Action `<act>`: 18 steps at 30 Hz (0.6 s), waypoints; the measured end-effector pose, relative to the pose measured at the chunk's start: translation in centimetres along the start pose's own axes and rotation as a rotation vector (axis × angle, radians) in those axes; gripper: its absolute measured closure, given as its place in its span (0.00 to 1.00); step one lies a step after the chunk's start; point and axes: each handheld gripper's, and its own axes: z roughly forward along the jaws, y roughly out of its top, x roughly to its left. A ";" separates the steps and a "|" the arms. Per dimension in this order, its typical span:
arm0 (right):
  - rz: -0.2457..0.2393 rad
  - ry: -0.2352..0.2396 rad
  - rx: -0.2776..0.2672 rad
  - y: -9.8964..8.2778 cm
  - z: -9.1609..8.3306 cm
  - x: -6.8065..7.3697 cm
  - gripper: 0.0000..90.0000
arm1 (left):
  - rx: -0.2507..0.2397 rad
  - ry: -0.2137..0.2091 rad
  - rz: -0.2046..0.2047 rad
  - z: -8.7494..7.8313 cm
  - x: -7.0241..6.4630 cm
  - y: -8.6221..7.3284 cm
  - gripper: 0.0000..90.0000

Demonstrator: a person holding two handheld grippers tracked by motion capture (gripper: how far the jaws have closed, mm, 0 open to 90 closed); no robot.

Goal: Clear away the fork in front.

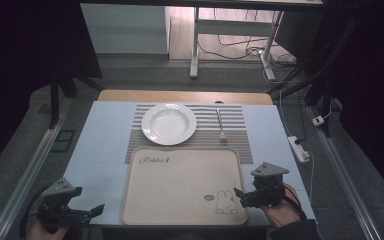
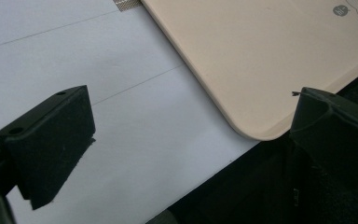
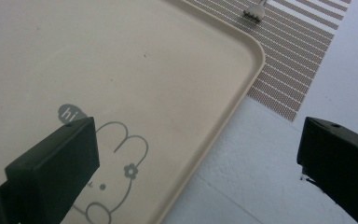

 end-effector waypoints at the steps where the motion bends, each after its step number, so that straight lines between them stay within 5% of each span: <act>1: 0.000 -0.001 0.005 0.2 0.2 -0.1 0.00 | 0.000 -0.002 0.000 0.0 0.0 0.0 0.00; 18: -0.023 -0.021 0.016 3.1 3.7 -1.6 0.00 | 0.004 -0.002 0.000 0.0 0.0 0.0 0.00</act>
